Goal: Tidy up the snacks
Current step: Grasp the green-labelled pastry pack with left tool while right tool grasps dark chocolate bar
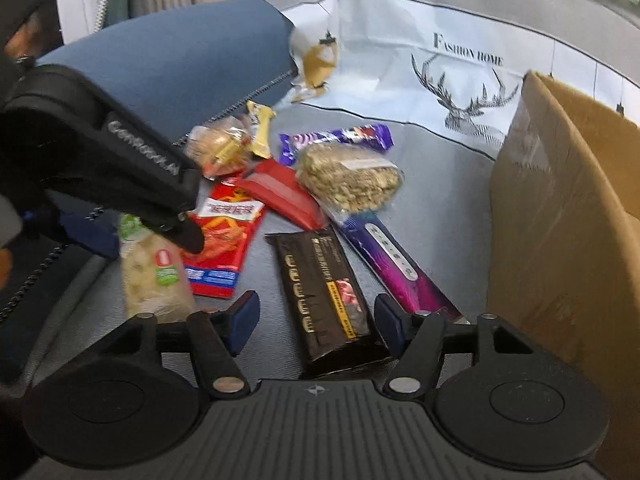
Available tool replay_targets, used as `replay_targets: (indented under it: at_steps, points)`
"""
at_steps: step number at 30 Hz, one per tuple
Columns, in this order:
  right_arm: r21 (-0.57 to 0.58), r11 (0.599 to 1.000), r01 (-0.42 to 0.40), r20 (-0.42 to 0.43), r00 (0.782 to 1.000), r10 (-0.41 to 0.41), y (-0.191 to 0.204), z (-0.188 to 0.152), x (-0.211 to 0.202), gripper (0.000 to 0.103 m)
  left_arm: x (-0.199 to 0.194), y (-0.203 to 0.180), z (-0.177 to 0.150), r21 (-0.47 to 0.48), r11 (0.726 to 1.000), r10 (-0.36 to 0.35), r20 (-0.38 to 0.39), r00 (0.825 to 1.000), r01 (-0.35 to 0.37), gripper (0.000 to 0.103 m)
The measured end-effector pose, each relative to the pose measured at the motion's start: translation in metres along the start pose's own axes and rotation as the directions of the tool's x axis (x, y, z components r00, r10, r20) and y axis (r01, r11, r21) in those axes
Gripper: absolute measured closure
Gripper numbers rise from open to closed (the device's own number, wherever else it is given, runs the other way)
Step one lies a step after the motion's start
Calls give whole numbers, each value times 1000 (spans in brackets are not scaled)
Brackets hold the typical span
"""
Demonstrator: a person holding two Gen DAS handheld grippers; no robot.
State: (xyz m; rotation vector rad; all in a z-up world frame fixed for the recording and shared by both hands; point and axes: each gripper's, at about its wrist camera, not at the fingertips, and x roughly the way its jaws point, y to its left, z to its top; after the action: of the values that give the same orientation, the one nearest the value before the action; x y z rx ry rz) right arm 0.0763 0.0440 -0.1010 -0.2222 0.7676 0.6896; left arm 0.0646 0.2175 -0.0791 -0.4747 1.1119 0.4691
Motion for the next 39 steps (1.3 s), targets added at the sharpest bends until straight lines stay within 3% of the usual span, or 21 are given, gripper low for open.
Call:
replay_targets:
  at_steps: [4,6,8,10,14,17,19,28,32,39]
  points:
    - [7,1000,-9,-46,999,9,-3,-3,9,35,7,-5,-1,24,1000,14,-22,1000,-13,34]
    - [13,1000,-19,-47,999,19,-4,-5,11,35,7,-5,-2,35,999,21,-19,1000,-20,47]
    - [0,1000,-28,-45,999,28,-4,-6,9,49,6,-6,-2,49,999,16,-12,1000,-16,63]
    - [-18,999,-35,-35,999,35,-2,-7,5,61,2,-8,-3,65,998,-2,3,1000,2,63]
    - [-11,999,-44,-30,999,44,-2,-10,-7,62,-14,-12,-5,112,992,-70,73,995,62,63]
    - [-14,998,-65,-29,997,65,-1,-14,-22,62,-19,-20,-12,179,969,-184,52,981,172,63]
    - [-25,997,-66,-34,997,65,3,-18,-33,62,-19,-30,-20,248,948,-210,25,977,198,63]
    - [43,999,-6,-159,987,13,2,-50,-54,61,-4,-49,-43,382,911,-140,-66,988,155,62]
    - [48,998,-36,-148,988,43,-2,-50,-51,53,0,-52,-45,405,899,-145,-91,985,169,61]
    - [39,998,-44,-135,990,49,0,-47,-47,49,8,-60,-50,454,877,-122,-110,986,159,61]
